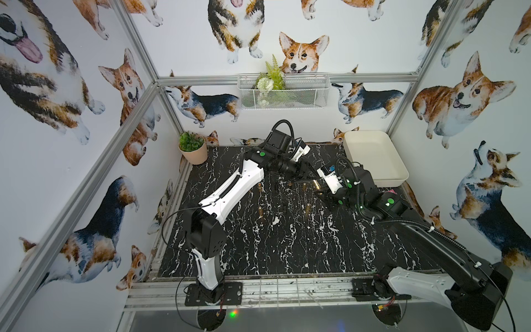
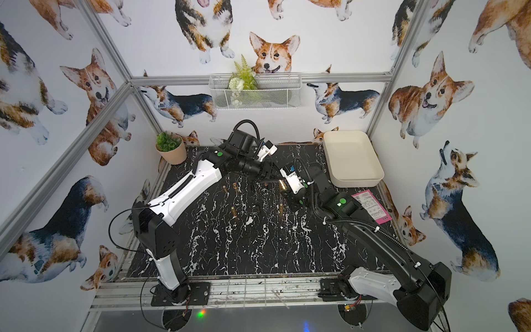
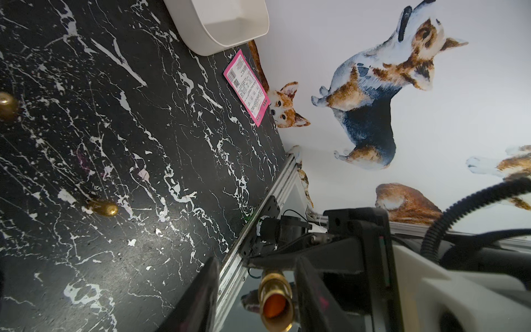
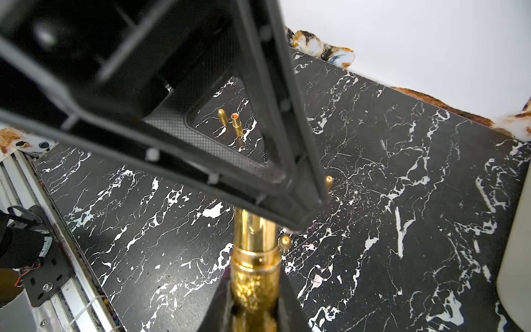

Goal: Open the lipstick cap
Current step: Place the lipstick at the center of the board.

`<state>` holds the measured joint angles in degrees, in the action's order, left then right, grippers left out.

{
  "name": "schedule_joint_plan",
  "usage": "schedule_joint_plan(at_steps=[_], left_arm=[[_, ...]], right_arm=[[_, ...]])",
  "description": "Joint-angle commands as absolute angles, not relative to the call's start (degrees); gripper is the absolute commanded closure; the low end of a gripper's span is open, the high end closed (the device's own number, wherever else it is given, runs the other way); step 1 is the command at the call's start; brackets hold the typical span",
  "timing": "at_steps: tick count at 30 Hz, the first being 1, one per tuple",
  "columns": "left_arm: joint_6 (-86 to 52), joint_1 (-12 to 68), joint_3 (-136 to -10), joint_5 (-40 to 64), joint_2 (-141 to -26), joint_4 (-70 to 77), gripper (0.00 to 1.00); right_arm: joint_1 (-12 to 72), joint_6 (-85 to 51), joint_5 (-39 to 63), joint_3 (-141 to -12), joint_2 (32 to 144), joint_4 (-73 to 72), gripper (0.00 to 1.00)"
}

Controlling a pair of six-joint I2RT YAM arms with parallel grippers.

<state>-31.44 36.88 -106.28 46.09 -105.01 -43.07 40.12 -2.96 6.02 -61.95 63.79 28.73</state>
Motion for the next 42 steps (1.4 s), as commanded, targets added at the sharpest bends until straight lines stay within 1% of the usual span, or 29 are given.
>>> schedule_joint_plan(at_steps=[1,3,12,15,18,20,27,29,33,36,38,42], left_arm=[[-30.2,36.9,-107.7,46.4,-105.7,-45.1,0.62],[-29.6,36.9,-108.7,46.7,-106.3,-46.4,0.67],[-28.6,37.1,-110.1,46.6,-106.2,-48.7,0.67],[-28.3,37.3,-110.1,46.4,-105.9,-49.4,0.63],[-28.2,37.4,-109.7,45.8,-105.6,-49.8,0.57],[-28.0,37.4,-109.6,45.8,-105.6,-50.0,0.57],[-28.0,37.5,-110.1,46.5,-105.9,-49.5,0.67],[-28.0,37.6,-110.0,46.9,-106.1,-49.4,0.68],[-28.0,37.7,-110.1,47.6,-106.2,-49.3,0.75],[-28.2,37.7,-110.3,47.8,-106.3,-49.3,0.83],[-28.2,37.7,-110.3,48.0,-106.3,-49.2,0.85],[-28.2,37.8,-110.2,48.5,-106.4,-49.2,0.84]], right_arm=[[40.3,-1.7,5.4,-62.4,63.8,27.2,1.0],[40.3,-1.2,5.2,-62.5,63.8,27.6,1.0],[40.3,-0.4,4.8,-63.2,66.3,28.2,1.0],[40.3,-0.3,4.4,-63.4,66.4,28.4,1.0],[40.3,-0.3,4.3,-63.3,66.1,28.2,1.0],[40.3,-0.4,4.1,-63.0,65.6,27.8,1.0],[40.3,-0.3,4.1,-62.9,65.7,27.9,1.0],[40.3,-0.2,4.2,-62.8,65.8,27.8,1.0],[40.3,-0.3,4.1,-62.9,66.0,27.6,1.0],[40.3,0.0,4.0,-63.0,66.1,27.5,1.0],[40.3,0.0,3.9,-63.1,66.2,27.5,1.0],[40.3,0.0,3.9,-63.1,66.4,27.5,1.0]])
